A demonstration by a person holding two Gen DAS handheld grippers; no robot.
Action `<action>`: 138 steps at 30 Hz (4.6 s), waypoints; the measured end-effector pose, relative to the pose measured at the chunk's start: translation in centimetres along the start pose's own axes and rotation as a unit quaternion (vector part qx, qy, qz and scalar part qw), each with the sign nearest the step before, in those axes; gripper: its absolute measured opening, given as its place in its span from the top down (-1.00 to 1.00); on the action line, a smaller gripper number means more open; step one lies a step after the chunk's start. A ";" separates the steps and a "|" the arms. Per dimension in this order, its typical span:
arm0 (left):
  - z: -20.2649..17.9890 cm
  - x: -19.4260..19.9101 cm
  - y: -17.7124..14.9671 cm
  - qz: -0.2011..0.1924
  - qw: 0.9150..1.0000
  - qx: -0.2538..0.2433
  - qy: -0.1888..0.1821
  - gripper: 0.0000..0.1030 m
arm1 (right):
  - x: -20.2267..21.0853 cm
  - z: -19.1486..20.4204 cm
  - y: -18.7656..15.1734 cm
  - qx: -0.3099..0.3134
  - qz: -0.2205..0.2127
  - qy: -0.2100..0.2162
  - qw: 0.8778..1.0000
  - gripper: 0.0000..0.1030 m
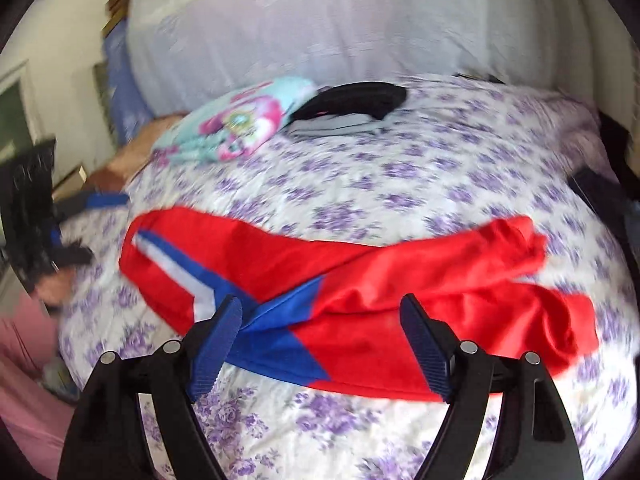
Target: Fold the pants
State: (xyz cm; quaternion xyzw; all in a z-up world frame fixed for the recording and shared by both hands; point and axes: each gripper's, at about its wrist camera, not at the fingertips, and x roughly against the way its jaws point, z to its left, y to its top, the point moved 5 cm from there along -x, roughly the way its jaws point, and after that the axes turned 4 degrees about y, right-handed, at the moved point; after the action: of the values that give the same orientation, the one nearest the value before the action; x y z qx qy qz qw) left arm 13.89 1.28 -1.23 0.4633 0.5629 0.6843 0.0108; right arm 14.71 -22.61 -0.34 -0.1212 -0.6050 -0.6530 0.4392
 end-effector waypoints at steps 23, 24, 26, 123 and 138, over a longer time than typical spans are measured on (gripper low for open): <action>-6.7 -20.2 -0.1 0.218 0.971 0.061 -0.079 0.83 | -17.8 -21.8 6.3 -0.214 0.271 -0.174 0.922 -0.28; -6.8 -20.1 -0.2 0.214 0.972 0.060 -0.080 0.84 | -18.1 -21.7 6.1 -0.211 0.274 -0.179 0.921 -0.27; -6.8 -19.9 -0.2 0.206 0.973 0.061 -0.083 0.85 | -18.3 -21.3 5.7 -0.191 0.279 -0.199 0.920 0.29; 4.5 -6.0 -10.1 0.110 0.977 0.076 0.164 -0.91 | -23.5 7.7 6.4 0.178 0.210 0.059 0.959 0.30; 3.8 0.4 -4.6 -0.047 0.992 0.090 0.070 -0.91 | -18.1 13.5 0.6 0.362 0.132 0.051 0.922 0.88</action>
State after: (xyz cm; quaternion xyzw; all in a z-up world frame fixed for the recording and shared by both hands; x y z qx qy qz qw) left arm 13.78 6.09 -4.86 0.3870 0.6428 0.6600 -0.0385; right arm 20.67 -2.68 -9.14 0.0010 -0.7551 -0.3313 0.5657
